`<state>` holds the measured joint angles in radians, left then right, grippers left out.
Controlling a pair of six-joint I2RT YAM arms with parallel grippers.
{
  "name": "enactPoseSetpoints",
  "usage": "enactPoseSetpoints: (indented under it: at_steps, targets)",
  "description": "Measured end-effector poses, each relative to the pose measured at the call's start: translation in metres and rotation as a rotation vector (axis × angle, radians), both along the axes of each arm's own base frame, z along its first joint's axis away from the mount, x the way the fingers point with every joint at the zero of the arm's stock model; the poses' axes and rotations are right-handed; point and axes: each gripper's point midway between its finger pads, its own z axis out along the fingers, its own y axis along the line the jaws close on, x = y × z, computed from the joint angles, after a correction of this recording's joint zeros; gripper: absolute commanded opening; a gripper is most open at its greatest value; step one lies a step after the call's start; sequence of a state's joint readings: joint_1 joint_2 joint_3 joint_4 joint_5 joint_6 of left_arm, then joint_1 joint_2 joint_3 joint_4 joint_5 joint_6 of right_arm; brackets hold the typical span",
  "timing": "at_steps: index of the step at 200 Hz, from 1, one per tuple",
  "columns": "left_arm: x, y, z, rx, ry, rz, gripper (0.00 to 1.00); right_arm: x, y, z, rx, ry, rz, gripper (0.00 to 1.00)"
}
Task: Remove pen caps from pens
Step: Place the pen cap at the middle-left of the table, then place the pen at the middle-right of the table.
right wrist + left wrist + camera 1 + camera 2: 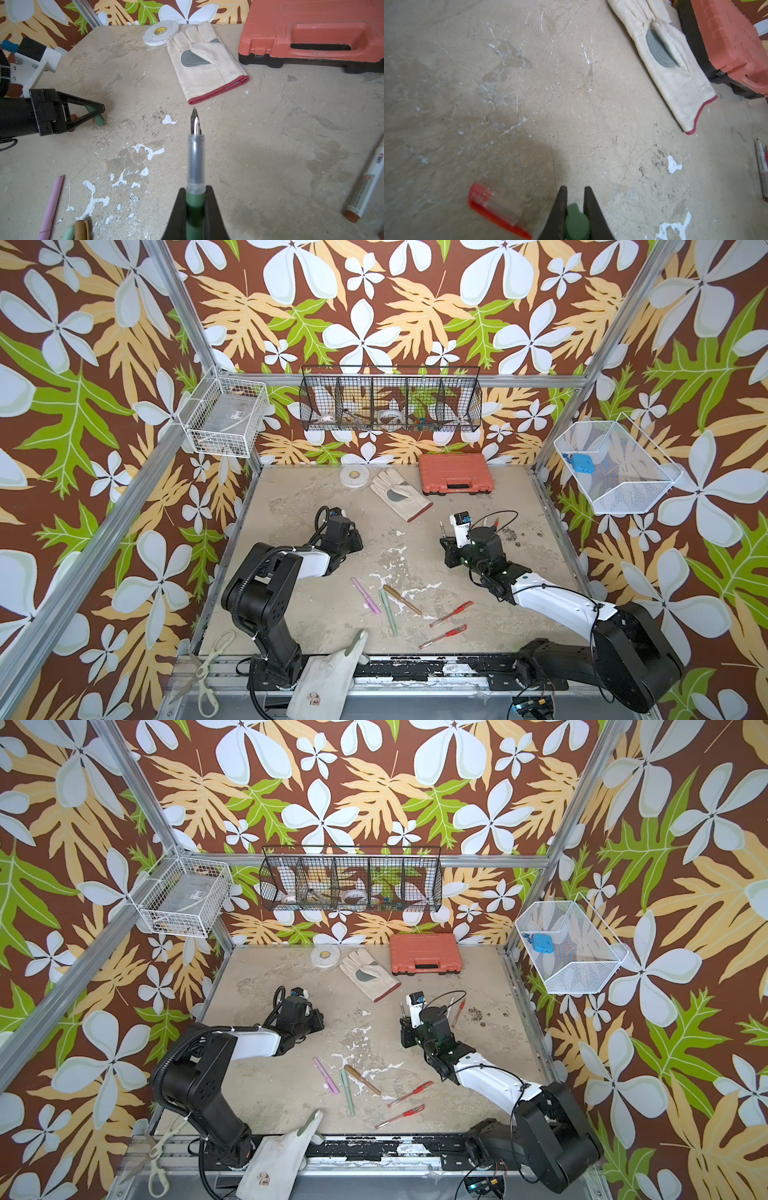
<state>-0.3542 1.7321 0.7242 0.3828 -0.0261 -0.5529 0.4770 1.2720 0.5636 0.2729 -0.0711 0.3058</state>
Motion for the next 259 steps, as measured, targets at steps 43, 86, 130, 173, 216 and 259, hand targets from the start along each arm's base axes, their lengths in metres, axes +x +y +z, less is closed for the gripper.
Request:
enactPoseSetpoints:
  at_steps: [43,86,130,173,216,259]
  targets:
    - [0.003,0.002,-0.006,0.018,0.02,0.005,0.39,0.004,-0.023,-0.008,0.015,0.029,-0.074,0.0]
    - [0.001,0.004,-0.002,0.022,0.016,0.006,0.53,0.007,-0.041,-0.009,0.041,0.038,-0.129,0.0]
    - [-0.01,0.001,0.026,-0.018,-0.056,-0.031,0.56,0.022,-0.093,-0.01,0.079,0.056,-0.304,0.0]
    - [-0.04,-0.028,0.076,-0.129,-0.22,-0.186,0.56,0.052,-0.147,-0.02,0.066,0.119,-0.493,0.0]
    - [-0.071,-0.061,0.116,-0.21,-0.364,-0.361,0.56,0.067,-0.212,-0.051,0.025,0.222,-0.728,0.0]
    - [-0.084,-0.082,0.132,-0.264,-0.42,-0.478,0.57,0.086,-0.234,-0.076,-0.017,0.31,-0.788,0.04]
